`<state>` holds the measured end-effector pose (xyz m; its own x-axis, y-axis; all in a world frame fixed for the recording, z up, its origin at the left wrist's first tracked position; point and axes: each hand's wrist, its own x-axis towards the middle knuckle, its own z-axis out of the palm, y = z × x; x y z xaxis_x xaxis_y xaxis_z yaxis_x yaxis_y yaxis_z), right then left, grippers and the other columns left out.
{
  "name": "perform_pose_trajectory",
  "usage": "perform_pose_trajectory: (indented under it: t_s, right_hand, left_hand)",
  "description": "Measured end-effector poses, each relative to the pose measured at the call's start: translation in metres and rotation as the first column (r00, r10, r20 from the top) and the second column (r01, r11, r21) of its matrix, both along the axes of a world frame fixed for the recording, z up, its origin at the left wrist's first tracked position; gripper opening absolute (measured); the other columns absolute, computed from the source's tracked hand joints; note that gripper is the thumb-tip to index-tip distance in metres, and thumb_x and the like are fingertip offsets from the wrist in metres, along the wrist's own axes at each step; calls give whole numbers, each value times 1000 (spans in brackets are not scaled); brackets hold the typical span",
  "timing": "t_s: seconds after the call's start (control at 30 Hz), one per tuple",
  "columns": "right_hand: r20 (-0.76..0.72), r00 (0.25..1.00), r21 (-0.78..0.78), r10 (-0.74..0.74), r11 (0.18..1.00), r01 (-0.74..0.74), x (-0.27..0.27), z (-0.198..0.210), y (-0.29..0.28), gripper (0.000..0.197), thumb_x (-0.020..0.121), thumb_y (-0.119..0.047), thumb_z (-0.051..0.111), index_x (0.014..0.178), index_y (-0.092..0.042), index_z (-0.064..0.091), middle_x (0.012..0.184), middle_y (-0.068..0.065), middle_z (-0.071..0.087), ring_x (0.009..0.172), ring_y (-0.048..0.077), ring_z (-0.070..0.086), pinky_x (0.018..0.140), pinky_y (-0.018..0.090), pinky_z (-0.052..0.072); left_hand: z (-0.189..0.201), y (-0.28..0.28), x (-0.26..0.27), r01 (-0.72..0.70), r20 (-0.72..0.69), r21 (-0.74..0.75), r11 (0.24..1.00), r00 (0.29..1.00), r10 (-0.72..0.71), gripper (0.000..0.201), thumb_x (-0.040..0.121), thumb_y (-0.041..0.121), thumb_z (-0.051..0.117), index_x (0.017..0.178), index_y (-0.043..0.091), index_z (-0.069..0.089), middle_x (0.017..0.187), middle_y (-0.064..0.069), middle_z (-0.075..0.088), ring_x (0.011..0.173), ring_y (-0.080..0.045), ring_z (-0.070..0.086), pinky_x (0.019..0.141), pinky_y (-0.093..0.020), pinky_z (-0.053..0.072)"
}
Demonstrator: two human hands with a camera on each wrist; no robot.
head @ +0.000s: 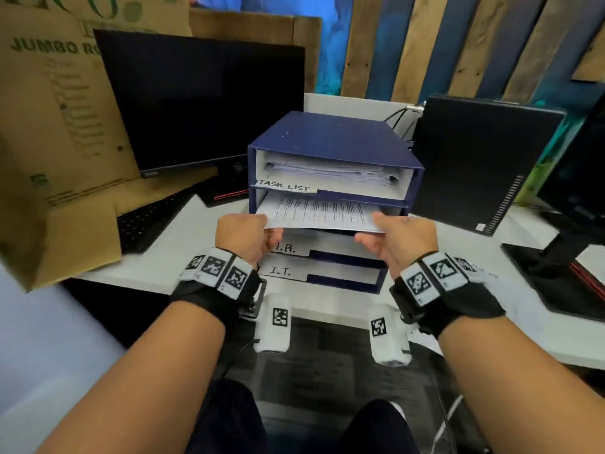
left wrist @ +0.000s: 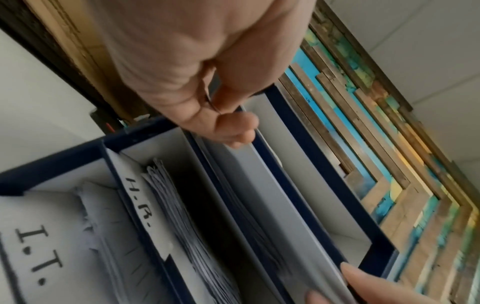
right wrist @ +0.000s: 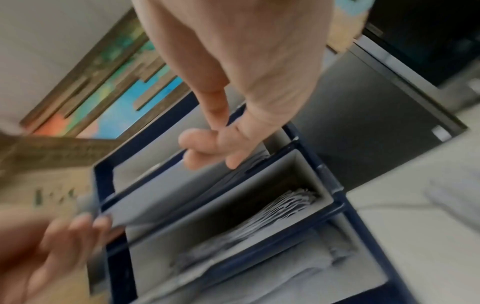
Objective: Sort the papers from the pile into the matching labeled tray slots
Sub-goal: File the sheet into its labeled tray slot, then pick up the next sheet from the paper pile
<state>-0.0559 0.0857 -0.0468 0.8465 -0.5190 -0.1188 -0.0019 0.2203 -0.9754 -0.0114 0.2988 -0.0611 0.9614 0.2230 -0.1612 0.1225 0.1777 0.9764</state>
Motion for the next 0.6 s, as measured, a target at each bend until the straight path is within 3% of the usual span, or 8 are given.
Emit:
perform_pose_trajectory:
  t_s: [0.1,0.17,0.23,0.3,0.37,0.47,0.53,0.6]
  right_hand:
    - [-48,999,-327,5,945,-20,-6,-11,1,40,91,-23,73,123,-4,57,82,9,75,57,24,73,59,30,59]
    - [-33,999,-581,-35,814,9,-12,-14,0,38,91,-28,71,124,-13,59,84,4,75,55,11,70,51,14,51]
    - [4,998,-742,-65,669,47,-14,-15,0,26,93,-30,67,116,-17,65,90,0,74,71,4,70,59,7,44]
    - [30,998,-818,-52,573,54,-12,-16,0,23,95,-26,64,114,-14,68,101,-3,73,88,10,68,82,22,50]
    - [1,1000,-837,-14,547,9,-8,-19,3,37,96,-23,64,131,-13,61,110,-3,71,95,14,67,96,30,51]
    - [-7,1000,-837,-6,546,-3,-3,-21,5,47,96,-22,65,141,-15,53,121,-1,68,93,10,64,94,25,47]
    - [-3,1000,-836,-26,548,12,1,-22,5,41,97,-21,63,137,-16,57,127,-1,66,83,6,59,88,20,45]
    - [-16,999,-834,-41,552,10,3,-24,6,35,97,-21,61,132,-16,61,125,0,66,85,8,58,85,19,43]
  left_hand:
    - [-2,-12,18,-87,28,47,995,996,86,19,95,11,54,79,3,58,48,-3,65,45,-16,63,52,-25,52]
    - [-1,-18,25,-164,66,42,986,985,161,23,94,17,56,74,7,57,47,-2,65,49,-17,66,54,-27,52]
    - [1,-25,25,-187,92,57,981,979,181,30,94,24,58,68,10,55,47,2,65,53,-14,68,50,-24,47]
    - [-1,-31,20,-205,95,-66,977,973,211,30,91,27,65,69,8,58,53,2,69,61,-17,71,58,-31,57]
    - [-4,-34,10,-257,112,-134,957,956,272,20,89,22,71,76,8,65,65,-1,73,64,-15,74,68,-34,61]
    - [-8,-42,-8,-284,333,186,940,919,212,12,90,20,68,99,13,73,85,2,75,72,-6,72,71,-22,59]
    - [-15,-46,-13,-279,488,603,747,870,-69,20,94,23,60,108,19,74,98,4,74,88,-8,67,80,-19,53]
    - [-19,-53,-10,-290,476,832,472,811,-341,26,98,28,49,110,22,71,105,1,72,102,-19,62,91,-35,50]
